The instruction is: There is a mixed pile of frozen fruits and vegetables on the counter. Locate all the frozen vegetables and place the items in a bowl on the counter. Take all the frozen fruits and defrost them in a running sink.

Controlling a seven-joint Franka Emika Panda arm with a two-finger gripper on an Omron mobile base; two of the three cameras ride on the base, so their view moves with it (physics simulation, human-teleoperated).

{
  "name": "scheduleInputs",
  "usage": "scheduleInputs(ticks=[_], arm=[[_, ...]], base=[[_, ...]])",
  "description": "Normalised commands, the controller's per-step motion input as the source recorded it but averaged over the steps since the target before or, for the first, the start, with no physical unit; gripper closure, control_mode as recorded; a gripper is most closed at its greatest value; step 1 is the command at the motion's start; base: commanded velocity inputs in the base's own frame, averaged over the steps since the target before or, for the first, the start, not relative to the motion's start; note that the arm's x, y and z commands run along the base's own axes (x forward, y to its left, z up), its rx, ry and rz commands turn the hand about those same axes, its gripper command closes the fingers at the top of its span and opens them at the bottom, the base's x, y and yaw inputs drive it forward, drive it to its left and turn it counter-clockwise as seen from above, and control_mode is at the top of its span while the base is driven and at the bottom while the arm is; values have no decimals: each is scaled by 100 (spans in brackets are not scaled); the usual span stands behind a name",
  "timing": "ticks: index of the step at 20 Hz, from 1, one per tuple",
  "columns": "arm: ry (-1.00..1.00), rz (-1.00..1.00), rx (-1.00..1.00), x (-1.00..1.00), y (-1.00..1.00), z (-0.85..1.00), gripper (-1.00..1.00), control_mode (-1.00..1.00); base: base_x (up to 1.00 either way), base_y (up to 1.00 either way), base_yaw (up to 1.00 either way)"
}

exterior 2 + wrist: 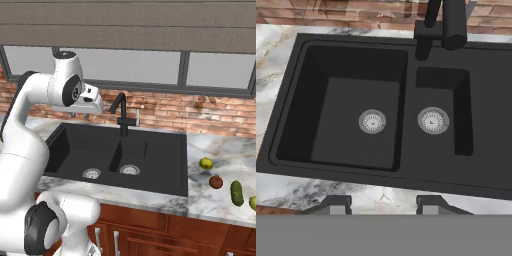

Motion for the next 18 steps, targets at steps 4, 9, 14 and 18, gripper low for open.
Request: scheduleInputs(ticks=[4,9,14,18], arm=[[-3,0,0,-15,-1,-3,-100,-100],[-3,-12,-1,-76,-38,-4,-100,-100],[-2,-17,-5,-68,-64,-3,-100,-100],[0,-16,-5,-37,-58,-3,-100,-100]], base=[[0,0,0],[0,0,0],[0,0,0],[0,0,0]])
